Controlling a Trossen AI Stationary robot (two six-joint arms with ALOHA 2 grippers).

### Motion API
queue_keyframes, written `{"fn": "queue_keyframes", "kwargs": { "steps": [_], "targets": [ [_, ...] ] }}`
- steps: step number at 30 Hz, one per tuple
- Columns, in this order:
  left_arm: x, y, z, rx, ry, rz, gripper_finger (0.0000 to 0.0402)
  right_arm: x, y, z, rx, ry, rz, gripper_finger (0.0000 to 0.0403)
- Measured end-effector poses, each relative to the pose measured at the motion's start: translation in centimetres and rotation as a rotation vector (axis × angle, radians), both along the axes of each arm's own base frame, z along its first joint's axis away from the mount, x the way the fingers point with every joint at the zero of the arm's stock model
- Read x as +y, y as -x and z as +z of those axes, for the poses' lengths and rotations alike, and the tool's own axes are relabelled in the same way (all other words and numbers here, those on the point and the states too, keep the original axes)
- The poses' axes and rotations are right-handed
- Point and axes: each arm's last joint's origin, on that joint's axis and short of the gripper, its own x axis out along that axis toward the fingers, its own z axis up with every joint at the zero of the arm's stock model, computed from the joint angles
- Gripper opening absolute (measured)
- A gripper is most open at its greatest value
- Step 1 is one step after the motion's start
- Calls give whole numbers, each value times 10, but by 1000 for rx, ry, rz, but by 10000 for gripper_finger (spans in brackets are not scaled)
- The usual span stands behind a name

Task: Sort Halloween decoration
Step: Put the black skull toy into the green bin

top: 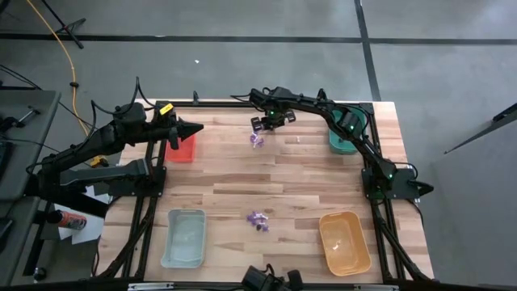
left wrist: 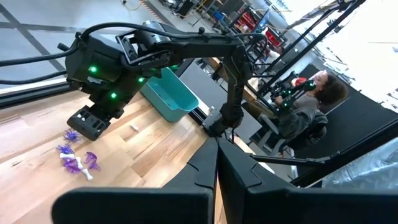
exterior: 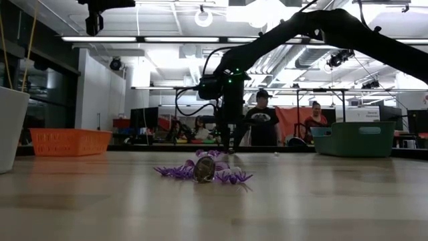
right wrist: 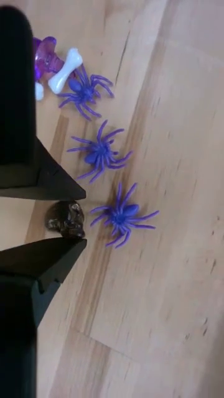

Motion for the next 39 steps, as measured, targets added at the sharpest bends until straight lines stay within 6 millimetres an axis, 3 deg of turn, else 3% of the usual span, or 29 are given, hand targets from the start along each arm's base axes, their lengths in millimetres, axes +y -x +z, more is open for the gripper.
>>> {"fn": "queue_keyframes", "kwargs": {
  "steps": [17, 23, 29, 35, 39],
  "targets": [
    [0, 0, 0, 1, -1, 0, 0, 2, 3, 6, 40, 22, 129, 68],
    [0, 0, 0, 1, -2, 0, 0, 13, 9, 47, 37, 96, 284, 68],
    [0, 0, 0, 1, -2, 0, 0, 45, 25, 103, 97, 183, 459, 68],
    [1, 0, 0, 2, -4, 18, 0, 68, 46, 153, 74, 249, 506, 68],
    [1, 0, 0, 2, -6, 25, 0, 83, 76, 161, 80, 262, 488, 68]
  ]
}}
